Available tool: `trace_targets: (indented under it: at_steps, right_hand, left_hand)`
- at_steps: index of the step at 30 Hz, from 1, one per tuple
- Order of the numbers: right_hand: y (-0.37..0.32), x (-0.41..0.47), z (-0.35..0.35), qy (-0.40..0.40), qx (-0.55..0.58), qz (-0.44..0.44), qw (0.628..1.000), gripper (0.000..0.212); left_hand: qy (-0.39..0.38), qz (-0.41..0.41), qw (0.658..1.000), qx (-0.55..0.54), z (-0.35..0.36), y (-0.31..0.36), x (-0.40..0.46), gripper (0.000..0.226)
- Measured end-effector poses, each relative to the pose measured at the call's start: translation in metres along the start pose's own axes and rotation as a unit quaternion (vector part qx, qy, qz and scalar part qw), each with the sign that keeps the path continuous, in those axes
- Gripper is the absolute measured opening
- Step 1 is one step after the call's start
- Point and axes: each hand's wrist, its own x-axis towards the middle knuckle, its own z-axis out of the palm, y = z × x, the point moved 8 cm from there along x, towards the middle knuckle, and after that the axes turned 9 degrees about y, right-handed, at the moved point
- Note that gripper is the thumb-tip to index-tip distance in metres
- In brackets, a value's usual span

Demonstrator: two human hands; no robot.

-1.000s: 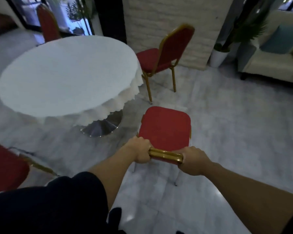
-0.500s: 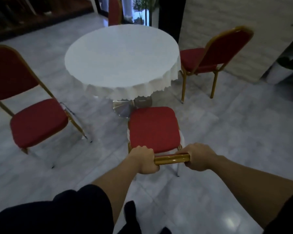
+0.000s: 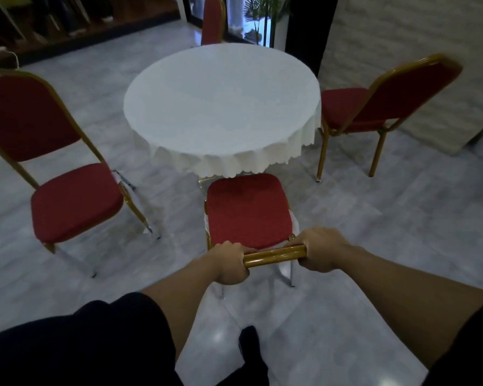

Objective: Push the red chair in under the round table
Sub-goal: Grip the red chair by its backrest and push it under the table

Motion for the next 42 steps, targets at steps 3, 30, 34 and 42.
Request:
trace_targets:
  at_steps: [3,30,34,42]
  right_hand:
    - [0.009,0.038,-0.015,0.002,-0.01,-0.004,1.0,0.036]
    - [0.051,0.157,-0.075,-0.035,0.121,-0.04,0.991,0.081]
    - [0.093,0.149,-0.112,-0.01,0.144,-0.005,0.99,0.101]
    - [0.26,0.146,-0.223,0.093,0.115,0.142,0.979,0.094]
  left_hand:
    - [0.003,-0.001,1.0,0.01,-0.027,-0.01,0.03,0.069]
    - [-0.031,-0.039,0.997,0.067,-0.126,-0.017,0.125,0.115]
    - [0.028,-0.011,0.995,0.097,-0.17,0.044,0.151,0.102]
    - [0.135,0.0,0.983,0.121,-0.253,0.188,0.256,0.078]
